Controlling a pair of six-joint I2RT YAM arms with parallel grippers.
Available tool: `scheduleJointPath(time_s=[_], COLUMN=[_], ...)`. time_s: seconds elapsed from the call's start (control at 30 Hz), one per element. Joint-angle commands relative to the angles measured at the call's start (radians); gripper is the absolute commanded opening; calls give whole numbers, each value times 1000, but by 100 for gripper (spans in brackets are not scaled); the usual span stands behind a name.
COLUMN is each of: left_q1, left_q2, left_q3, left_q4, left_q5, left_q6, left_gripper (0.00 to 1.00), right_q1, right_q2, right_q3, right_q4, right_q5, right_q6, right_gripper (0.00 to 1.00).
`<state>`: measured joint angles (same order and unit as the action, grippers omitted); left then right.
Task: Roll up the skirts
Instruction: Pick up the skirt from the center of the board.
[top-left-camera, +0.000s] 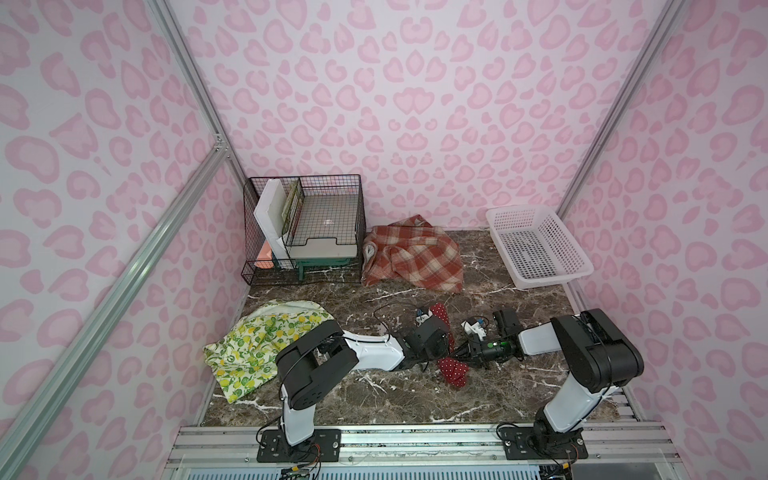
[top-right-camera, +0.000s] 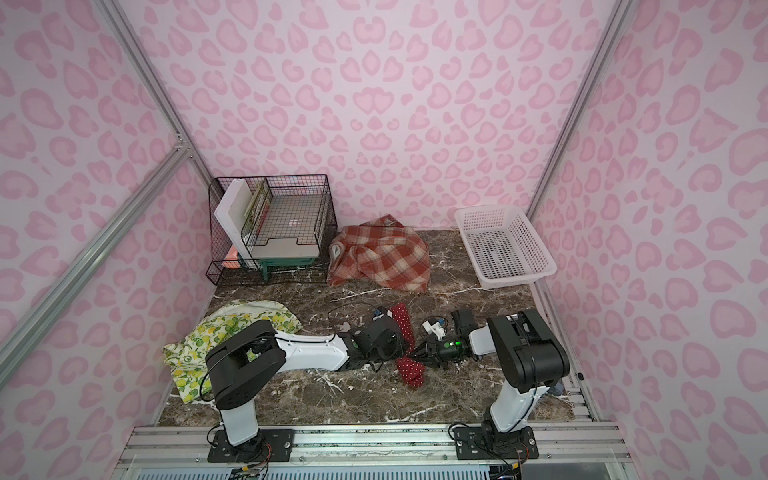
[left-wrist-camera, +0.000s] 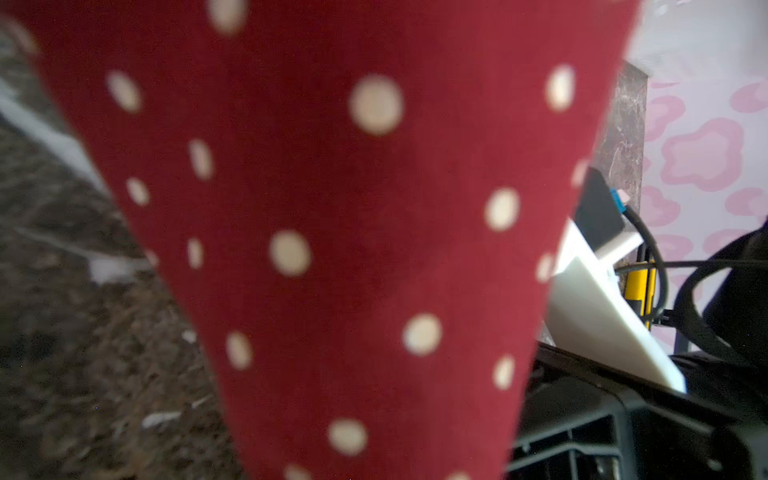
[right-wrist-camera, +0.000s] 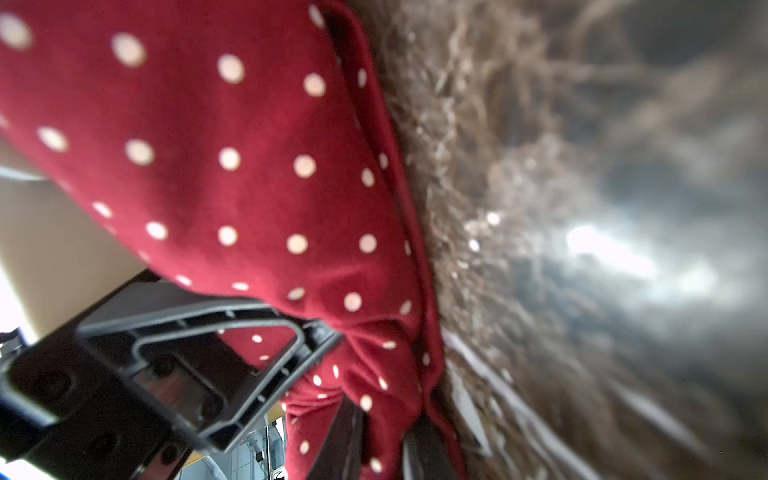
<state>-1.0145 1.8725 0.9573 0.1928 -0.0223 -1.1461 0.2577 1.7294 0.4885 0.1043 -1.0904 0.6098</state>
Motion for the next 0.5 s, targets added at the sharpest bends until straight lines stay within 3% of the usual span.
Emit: scheduleJointPath(time_s=[0.0, 0.1, 0.23, 0.4, 0.47], left_q1=[-9, 18, 142, 238, 255], left_q2=[-10, -68, -156, -270, -314], left_q3=[-19, -42, -111, -95, -68], left_q4=[-56, -96, -128, -236, -283], left_q5=[74, 42, 70, 92, 100], left_q6=[28, 66, 117, 234, 280], left_gripper=[0, 0, 0, 0, 0], right_q1=[2, -14, -69, -151, -224], right_q2=[-38, -197, -429, -532, -535], right_q3=[17, 50, 137, 268, 288], right_q4=[-103, -209, -385, -466, -434], right_q5=[368, 487, 746, 1041, 1096], right_q6=[-8, -22, -26, 4, 18], right_gripper=[29, 46, 54, 62, 66])
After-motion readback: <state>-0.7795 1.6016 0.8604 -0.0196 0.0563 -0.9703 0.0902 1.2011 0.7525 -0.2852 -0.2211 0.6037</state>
